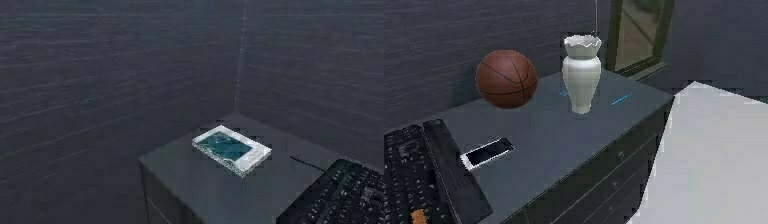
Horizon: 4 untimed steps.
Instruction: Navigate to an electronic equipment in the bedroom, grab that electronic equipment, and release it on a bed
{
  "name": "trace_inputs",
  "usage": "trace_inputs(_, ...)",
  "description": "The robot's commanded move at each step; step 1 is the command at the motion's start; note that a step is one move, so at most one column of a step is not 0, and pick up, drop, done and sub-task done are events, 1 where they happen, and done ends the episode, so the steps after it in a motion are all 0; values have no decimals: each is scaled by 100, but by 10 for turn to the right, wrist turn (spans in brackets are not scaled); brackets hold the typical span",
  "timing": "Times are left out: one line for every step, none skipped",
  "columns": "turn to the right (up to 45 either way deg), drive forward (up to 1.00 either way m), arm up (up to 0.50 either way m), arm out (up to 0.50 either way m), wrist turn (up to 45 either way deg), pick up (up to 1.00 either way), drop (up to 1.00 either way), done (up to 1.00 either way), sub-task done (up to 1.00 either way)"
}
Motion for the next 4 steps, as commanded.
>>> trace_inputs(-210,0,0,0,0,0,0,0,0)
trace_inputs(0,0,50,0,0,0,0,0,0)
trace_inputs(0,0,38,0,0,0,0,0,0)
trace_inputs(0,0,0,18,0,0,0,0,0)
